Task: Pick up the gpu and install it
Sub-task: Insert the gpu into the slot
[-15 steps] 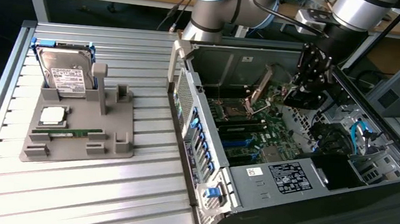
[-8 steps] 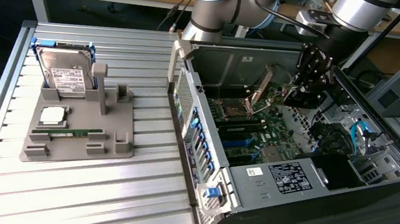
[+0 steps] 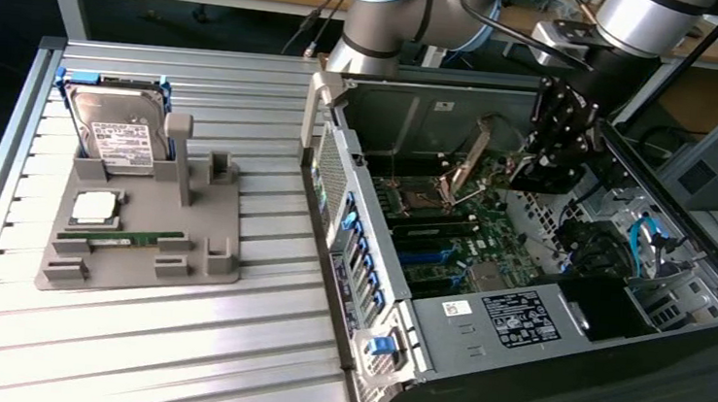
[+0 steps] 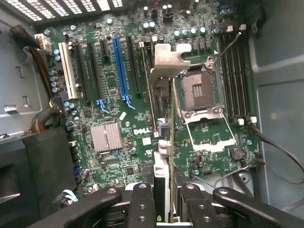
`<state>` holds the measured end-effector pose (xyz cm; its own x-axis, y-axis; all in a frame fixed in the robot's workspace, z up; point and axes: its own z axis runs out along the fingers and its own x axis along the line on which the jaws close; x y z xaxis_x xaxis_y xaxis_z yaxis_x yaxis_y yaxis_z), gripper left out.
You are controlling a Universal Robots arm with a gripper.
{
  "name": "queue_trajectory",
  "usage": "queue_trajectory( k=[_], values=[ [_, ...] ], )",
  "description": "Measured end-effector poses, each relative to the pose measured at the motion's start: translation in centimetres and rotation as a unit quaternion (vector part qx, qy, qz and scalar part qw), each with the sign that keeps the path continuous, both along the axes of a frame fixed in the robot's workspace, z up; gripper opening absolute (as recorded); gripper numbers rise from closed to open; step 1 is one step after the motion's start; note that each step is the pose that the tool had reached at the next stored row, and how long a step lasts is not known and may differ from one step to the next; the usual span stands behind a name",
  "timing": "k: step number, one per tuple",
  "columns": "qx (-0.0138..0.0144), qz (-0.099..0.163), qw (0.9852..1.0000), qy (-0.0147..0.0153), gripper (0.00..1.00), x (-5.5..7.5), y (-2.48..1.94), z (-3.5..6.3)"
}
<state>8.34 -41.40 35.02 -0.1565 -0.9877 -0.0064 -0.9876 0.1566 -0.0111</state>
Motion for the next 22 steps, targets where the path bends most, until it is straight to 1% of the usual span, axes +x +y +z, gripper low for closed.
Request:
queue_trajectory(
  k=[7,11,13,19,22],
  values=[
    [0.0,0.032,0.9995,0.0,0.27,0.0,-0.02,-0.06],
    [0.0,0.057,0.9983,0.0,0.27,0.0,-0.02,-0.09],
    [0.0,0.071,0.9975,0.0,0.27,0.0,-0.02,-0.09],
    [0.0,0.073,0.9973,0.0,0.27,-0.03,-0.03,-0.09],
    [0.0001,0.073,0.9973,0.0,0.27,-0.38,-0.06,-0.12]
  ],
)
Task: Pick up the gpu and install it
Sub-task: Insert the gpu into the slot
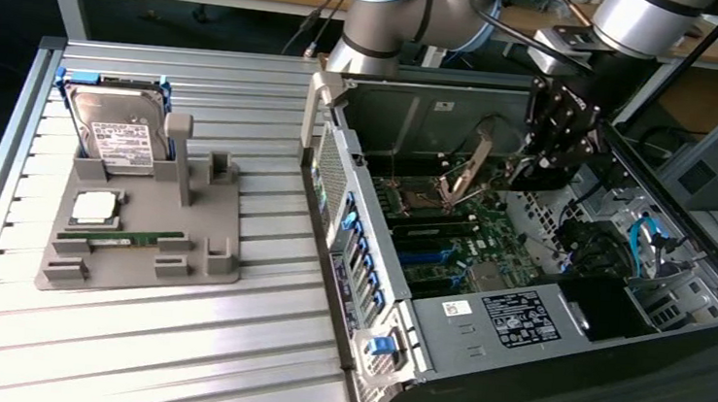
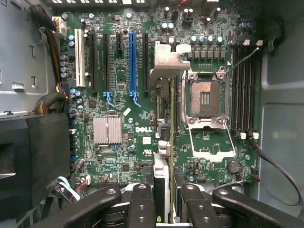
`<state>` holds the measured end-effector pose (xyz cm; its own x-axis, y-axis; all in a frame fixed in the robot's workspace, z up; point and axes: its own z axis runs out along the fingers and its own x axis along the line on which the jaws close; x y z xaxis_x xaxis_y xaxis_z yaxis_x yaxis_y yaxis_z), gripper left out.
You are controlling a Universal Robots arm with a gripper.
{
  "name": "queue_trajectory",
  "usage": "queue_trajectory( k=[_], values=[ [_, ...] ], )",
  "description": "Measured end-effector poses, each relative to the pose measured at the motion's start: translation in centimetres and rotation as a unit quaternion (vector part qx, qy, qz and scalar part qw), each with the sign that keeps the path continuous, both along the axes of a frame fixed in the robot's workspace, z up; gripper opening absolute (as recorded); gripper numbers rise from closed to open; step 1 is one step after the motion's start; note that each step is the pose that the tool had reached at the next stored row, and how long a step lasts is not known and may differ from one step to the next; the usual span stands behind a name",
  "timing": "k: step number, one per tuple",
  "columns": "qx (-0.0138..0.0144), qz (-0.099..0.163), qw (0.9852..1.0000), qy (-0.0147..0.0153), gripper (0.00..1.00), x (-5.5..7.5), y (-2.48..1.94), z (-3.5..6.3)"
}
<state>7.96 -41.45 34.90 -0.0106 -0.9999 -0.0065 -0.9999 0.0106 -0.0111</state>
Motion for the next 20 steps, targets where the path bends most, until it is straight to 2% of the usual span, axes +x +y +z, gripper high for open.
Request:
queue_trajectory(
  k=[2,6,8,10,11,20],
  values=[
    [-0.0001,0.0,1.0,0.0,0.27,-0.4,-0.07,-0.01],
    [0.0002,0.0,1.0,0.0006,0.27,-0.9,-0.49,-0.15],
    [0.0001,0.0,1.0,0.0047,0.27,-0.9,-0.55,-0.29],
    [0.0001,0.0,0.9999,0.0117,0.27,-0.9,-0.59,-0.47],
    [0.0,0.0,0.9999,0.0141,0.27,-0.9,-0.62,-0.51],
    [0.0002,0.0,0.9999,0.0146,0.27,-1.9,-1.31,-0.73]
  ],
)
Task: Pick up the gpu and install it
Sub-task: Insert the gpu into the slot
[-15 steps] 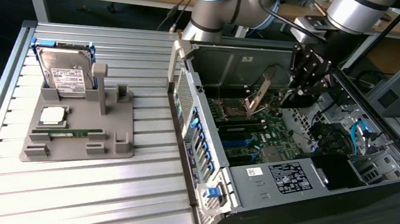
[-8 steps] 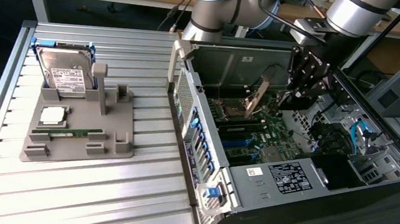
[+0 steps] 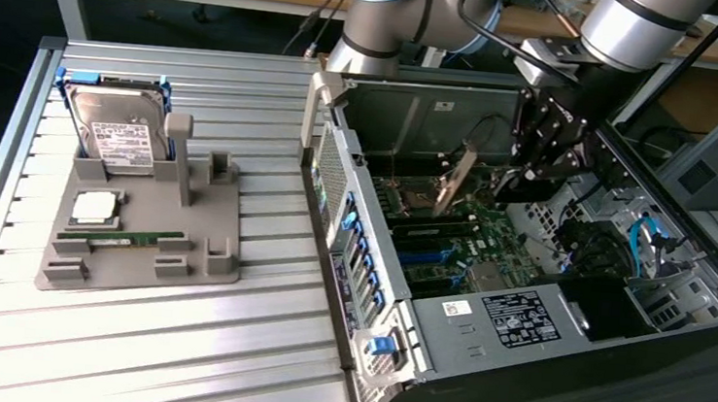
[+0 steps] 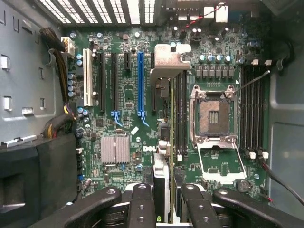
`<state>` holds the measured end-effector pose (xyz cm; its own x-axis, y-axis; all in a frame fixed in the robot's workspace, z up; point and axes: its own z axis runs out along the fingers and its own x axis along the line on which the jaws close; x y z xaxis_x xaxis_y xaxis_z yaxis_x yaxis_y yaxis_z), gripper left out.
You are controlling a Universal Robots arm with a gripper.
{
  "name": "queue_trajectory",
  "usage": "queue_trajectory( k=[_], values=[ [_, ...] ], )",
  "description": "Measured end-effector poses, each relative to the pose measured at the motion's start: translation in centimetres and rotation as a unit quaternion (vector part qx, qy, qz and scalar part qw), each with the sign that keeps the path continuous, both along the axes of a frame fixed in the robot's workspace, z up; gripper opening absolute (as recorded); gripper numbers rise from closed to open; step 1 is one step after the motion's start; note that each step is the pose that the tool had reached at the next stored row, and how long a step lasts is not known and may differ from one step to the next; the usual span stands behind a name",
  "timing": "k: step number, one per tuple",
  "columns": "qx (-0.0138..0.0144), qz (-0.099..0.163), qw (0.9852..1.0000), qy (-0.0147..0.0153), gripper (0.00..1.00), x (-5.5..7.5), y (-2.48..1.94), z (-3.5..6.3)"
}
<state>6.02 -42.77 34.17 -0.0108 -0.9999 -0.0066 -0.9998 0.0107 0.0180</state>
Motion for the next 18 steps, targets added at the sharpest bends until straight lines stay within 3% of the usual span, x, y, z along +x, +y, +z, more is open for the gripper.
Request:
queue_trajectory(
  k=[18],
  values=[
    [-0.0002,0.0,1.0,0.0,0.27,-1.8,-0.49,-0.8]
  ],
)
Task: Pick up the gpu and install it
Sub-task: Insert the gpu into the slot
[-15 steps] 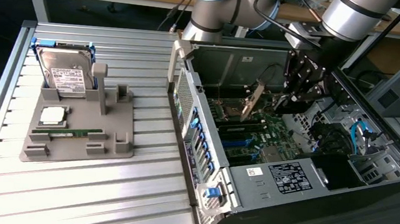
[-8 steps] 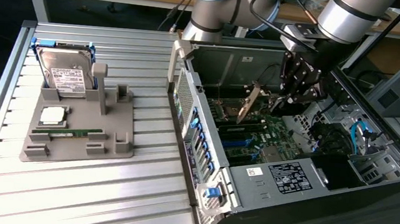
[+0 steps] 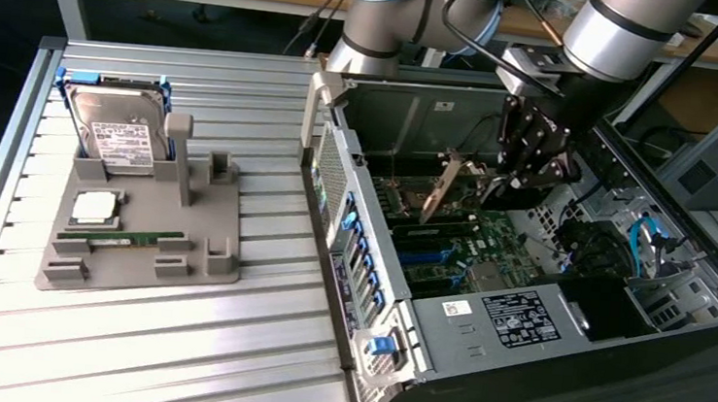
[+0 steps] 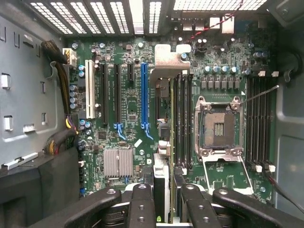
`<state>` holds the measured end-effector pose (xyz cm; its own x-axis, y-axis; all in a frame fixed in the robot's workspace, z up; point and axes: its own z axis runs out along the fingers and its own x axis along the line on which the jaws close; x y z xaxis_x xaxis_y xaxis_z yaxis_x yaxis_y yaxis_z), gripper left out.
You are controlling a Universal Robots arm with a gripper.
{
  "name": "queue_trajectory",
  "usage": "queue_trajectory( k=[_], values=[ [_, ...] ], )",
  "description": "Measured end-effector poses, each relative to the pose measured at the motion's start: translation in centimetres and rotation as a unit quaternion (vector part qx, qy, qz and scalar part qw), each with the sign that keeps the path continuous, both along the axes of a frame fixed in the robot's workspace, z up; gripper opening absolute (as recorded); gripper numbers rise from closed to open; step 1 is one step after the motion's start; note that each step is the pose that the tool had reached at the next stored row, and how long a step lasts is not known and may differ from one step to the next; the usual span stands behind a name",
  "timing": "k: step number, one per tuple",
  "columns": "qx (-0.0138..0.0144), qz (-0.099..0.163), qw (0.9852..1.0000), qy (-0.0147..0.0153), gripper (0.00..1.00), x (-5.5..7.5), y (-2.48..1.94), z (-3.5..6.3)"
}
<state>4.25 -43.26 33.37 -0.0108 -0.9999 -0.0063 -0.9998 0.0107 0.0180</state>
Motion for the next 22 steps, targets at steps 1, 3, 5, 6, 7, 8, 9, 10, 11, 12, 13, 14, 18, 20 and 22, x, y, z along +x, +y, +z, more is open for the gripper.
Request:
queue_trajectory(
  k=[1,3,5,6,7,8,9,10,11,12,13,14,18,20,22],
  values=[
    [0.0,0.0,1.0,0.0,0.27,0.0,-0.01,-0.03],
    [0.0,0.0,1.0,0.0,0.27,-0.1,-0.02,-0.11],
    [0.0001,0.0,1.0,0.0,0.27,-0.1,-0.02,-0.19],
    [0.0,0.0,1.0,0.0,0.27,-0.2,-0.02,-0.23],
    [0.0,0.0,1.0,0.0,0.27,-0.2,-0.02,-0.28],
    [0.0,0.0,1.0,0.0,0.27,-0.2,-0.02,-0.32],
    [0.0,0.0,1.0,0.0,0.27,-0.3,-0.02,-0.34],
    [0.0,0.0,1.0,0.0,0.27,-0.3,-0.02,-0.39],
    [0.0,0.0,1.0,0.0,0.27,-0.4,-0.02,-0.41],
    [0.0,0.0,1.0,0.0,0.27,-0.5,-0.02,-0.44],
    [0.0001,0.0,1.0,0.0,0.27,-0.5,-0.02,-0.47],
    [0.0001,0.0,1.0,0.0,0.27,-0.6,-0.03,-0.5],
    [0.0001,0.0,1.0,0.0,0.27,-0.9,-0.06,-0.64],
    [0.0,0.0,1.0,0.0,0.27,-1.0,-0.09,-0.7],
    [0.0,0.0,1.0,0.0,0.27,-1.2,-0.14,-0.75]
  ],
)
